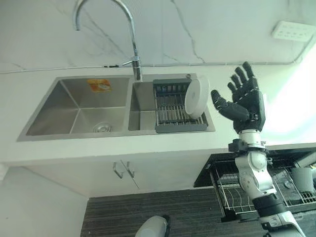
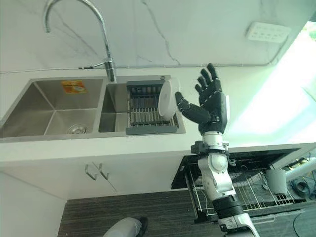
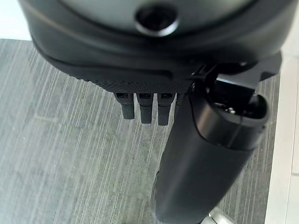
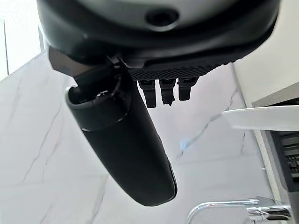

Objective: Place the dishes in the dishwasher.

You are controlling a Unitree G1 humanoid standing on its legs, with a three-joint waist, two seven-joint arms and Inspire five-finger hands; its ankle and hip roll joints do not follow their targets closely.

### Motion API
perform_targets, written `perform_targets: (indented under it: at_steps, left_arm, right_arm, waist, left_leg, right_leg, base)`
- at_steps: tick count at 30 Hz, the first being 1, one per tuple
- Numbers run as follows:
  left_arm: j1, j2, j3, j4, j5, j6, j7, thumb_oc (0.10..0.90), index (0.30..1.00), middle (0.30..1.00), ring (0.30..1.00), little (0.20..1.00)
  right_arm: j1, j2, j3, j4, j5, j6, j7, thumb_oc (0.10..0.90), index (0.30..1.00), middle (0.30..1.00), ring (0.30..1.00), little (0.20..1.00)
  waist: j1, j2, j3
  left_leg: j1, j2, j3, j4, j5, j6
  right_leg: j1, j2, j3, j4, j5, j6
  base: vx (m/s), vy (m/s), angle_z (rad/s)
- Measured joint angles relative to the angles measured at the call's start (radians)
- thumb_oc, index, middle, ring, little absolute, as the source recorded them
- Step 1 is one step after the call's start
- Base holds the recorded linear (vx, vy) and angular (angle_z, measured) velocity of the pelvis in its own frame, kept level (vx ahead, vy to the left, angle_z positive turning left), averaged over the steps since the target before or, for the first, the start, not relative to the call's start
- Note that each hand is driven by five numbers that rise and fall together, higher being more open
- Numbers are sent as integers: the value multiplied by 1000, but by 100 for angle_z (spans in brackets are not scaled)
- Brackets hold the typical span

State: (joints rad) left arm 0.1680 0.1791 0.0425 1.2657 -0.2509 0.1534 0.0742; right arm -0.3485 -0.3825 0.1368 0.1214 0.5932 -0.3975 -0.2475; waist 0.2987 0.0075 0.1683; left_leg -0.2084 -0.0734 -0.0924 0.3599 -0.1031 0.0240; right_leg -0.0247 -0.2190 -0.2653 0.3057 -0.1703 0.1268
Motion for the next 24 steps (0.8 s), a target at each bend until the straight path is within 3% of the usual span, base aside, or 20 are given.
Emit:
perform_targets:
  at_steps: [5,13,24]
  left_arm:
    - [11,14,0,0,30,2,-15,800,900,900,900,900]
    - [7,44,0,0,29,18,-44,800,900,900,900,900]
    - [10,65,1,8,27,23,-67,800,900,900,900,900]
  right_arm:
    - [-64,-22,-3,17,0,4,-47,800,900,900,900,900]
    - [-135,-26,1,183,180,142,19,800,900,900,900,900]
    - [-173,-70,-78,347,254,92,38,800,900,900,900,900]
  waist:
    - [15,0,0]
    - [41,2,1]
    - [63,21,16]
  left_leg:
    - [1,-10,-29,0,2,-2]
    - [3,-17,-41,-7,3,-3]
    - [10,-33,-61,-17,5,-4]
  right_leg:
    - [20,-4,-35,-5,-4,4]
    - [40,-8,-54,-12,-5,5]
    - [79,-19,-104,-38,-7,10]
  base:
    - [55,0,18]
    - [28,11,7]
    - [17,7,12]
